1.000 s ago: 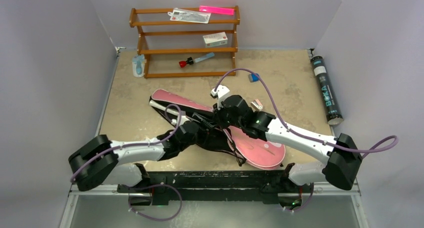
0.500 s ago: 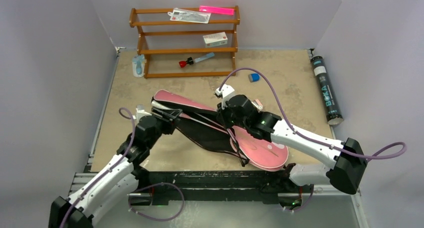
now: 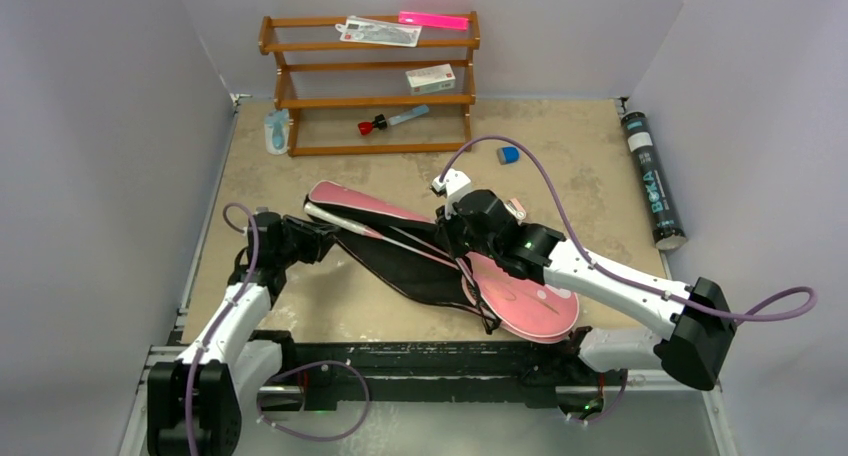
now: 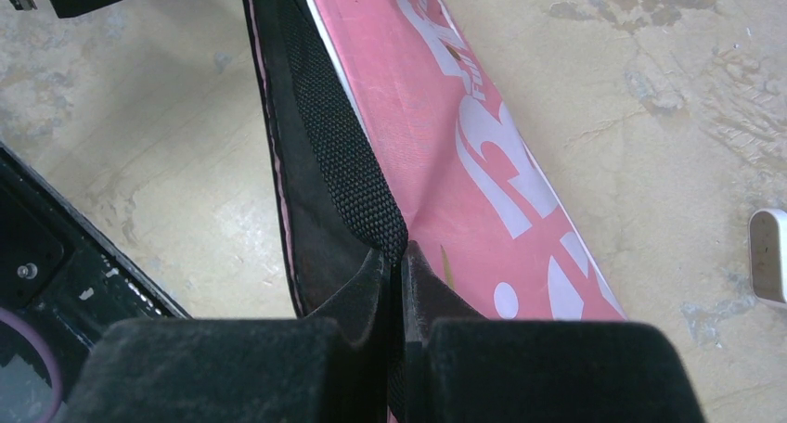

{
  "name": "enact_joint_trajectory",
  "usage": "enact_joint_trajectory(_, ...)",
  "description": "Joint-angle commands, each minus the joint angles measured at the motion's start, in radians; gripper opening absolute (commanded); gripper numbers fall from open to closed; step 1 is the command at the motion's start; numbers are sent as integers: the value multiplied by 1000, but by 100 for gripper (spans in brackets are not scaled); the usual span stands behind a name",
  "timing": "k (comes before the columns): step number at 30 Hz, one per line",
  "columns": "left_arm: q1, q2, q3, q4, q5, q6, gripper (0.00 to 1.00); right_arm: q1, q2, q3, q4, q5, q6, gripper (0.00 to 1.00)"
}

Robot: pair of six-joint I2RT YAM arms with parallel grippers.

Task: Pack up the badminton gear
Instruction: Place the racket in the racket bag.

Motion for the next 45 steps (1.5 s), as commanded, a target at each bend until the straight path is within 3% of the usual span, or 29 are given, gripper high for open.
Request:
enact_joint_trajectory(1,12,18,-10,98,40,35,28,-2,-35,30,88,-9,9,0)
enact_joint_trajectory(10,40,125,-7,207,32,42,0,-2,-41,43,91,-51,10,0)
enact_joint_trajectory(21,40,295,23,301,-10,49,0,-2,-55,38,94,-69,14,0)
enact_joint_trajectory(27,40,424,37,482,45,19,0,-1,-62,41,95,-132,-2,0)
enact_joint_trajectory(33,39,559,68,570,51,-2,0,-2,-100,-1,102,-330,-67,0)
enact_joint_trajectory(38,39,584,86,612,66,11,0,-3,-132,-46,63,-276,-42,0)
enact_joint_trajectory(45,39,388,113,392,80,109,1,-9,-7,38,-54,-34,11,0)
